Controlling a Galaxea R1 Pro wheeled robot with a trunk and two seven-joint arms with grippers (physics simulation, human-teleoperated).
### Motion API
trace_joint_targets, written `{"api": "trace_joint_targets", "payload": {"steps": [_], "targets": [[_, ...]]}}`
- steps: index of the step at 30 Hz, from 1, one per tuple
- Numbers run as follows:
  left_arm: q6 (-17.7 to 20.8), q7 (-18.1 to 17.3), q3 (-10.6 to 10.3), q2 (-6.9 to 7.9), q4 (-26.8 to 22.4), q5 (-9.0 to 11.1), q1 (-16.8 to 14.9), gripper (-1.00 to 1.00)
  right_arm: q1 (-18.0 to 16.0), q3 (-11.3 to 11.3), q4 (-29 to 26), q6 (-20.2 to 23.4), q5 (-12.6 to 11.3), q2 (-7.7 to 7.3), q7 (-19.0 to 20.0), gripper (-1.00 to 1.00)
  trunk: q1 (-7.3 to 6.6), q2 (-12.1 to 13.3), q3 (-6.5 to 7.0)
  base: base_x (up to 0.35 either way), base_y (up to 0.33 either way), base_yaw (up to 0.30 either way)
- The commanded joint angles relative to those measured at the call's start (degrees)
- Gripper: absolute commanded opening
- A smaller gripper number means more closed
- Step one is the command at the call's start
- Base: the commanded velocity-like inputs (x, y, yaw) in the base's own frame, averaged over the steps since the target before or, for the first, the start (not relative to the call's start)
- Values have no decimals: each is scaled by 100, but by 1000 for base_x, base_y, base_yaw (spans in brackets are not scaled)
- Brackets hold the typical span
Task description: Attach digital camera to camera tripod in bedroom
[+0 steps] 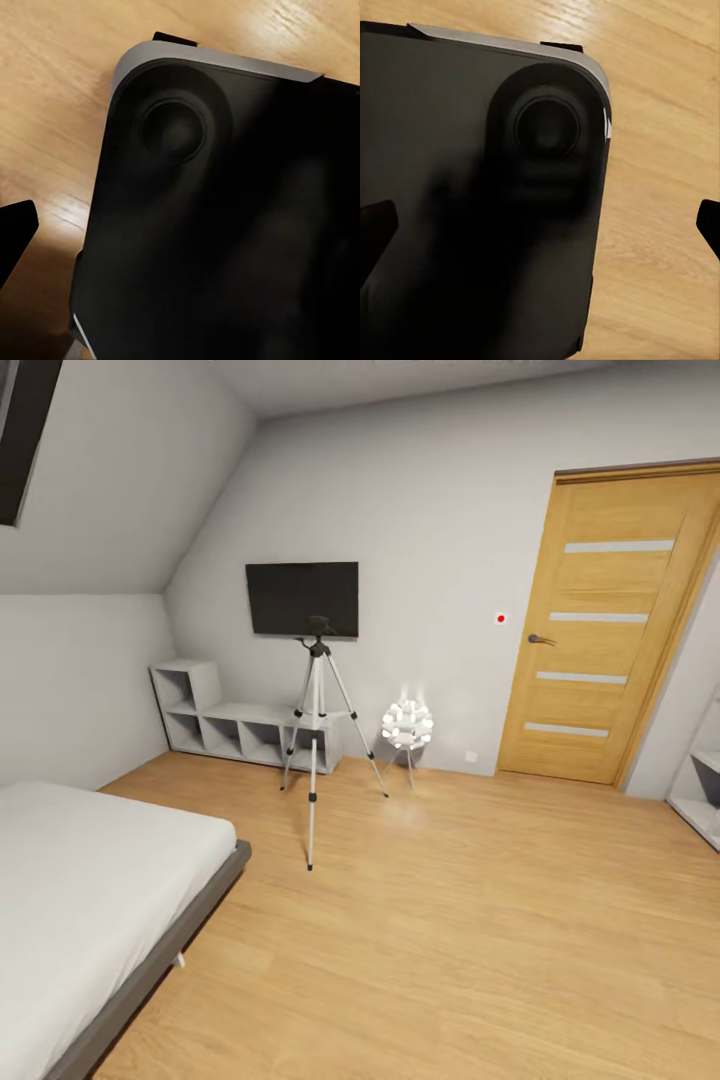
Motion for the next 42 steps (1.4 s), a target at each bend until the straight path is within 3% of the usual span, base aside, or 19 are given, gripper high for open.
{"api": "trace_joint_targets", "payload": {"steps": [1, 14, 26, 42], "targets": [[-12, -1, 39, -3, -1, 17, -1, 100, -1, 0, 1, -15, 47, 0, -2, 100, 0, -3, -4, -11, 11, 0], [-12, 3, 39, 1, -1, 17, -1, 100, -1, 0, 1, -18, 47, 14, -2, 100, 0, -3, -4, -2, 2, -12], [-12, 3, 39, 4, -1, 17, -1, 100, -1, 2, 1, -8, 46, 21, -2, 100, 0, -3, -4, 0, 0, -188], [-12, 3, 39, 3, -3, 17, -1, 100, -1, 9, 1, 1, 78, 6, 7, 100, 0, -3, -4, 0, 0, -13]]}}
